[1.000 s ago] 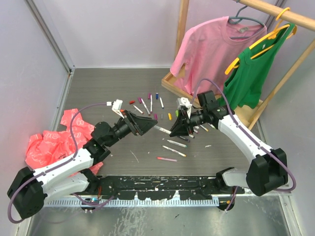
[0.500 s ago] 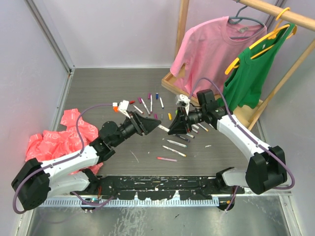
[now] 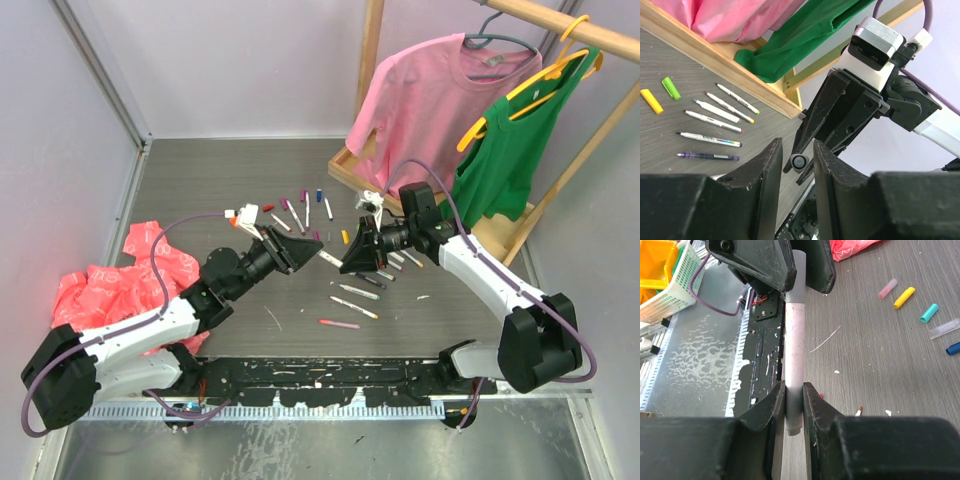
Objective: Open the pen caps
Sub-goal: Open the pen cap from the pen.
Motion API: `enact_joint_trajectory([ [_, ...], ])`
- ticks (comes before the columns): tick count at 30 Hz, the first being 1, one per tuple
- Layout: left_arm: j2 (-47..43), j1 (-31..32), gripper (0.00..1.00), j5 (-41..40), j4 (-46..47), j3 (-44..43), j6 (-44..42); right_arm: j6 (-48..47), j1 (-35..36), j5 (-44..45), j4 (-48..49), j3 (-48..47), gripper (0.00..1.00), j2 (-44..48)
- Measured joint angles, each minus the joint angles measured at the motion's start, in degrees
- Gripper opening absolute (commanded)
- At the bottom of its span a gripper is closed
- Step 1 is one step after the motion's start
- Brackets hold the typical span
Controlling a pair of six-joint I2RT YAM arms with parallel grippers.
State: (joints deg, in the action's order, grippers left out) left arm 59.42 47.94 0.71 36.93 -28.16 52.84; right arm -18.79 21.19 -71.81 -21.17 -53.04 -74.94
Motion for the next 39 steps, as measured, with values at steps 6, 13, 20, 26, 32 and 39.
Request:
enact_joint_trajectory([
  [6,0.15,0.04,0.32,-0.31,-0.85,-0.04,0.0,2.34,0.0,0.17,1.29,0.57,0.01,-0.22],
  [13,1.31,0.07,0.15,-0.22,-1.27,-0.81,0.0,4.15,0.0,0.2,3.08,1.01,0.01,-0.24],
  [20,1.31,0.07,0.0,-0.07,-1.27,-0.9,-0.44,4.42,0.0,0.35,3.58,1.22,0.01,-0.37],
  [26,-0.66,0.37,0.0,-2.34,-3.67,-0.9,-4.15,4.33,0.09,-0.66,4.81,1.31,0.01,-1.81],
  [32,-2.43,-4.04,0.0,-2.27,-4.44,-0.9,-6.84,3.02,0.26,-0.13,7.26,2.05,0.01,-2.62],
  [39,-2.47,-15.19,0.0,-4.39,-0.37,-2.51,-5.31,2.38,-0.31,1.73,4.63,3.1,0.01,-4.63],
])
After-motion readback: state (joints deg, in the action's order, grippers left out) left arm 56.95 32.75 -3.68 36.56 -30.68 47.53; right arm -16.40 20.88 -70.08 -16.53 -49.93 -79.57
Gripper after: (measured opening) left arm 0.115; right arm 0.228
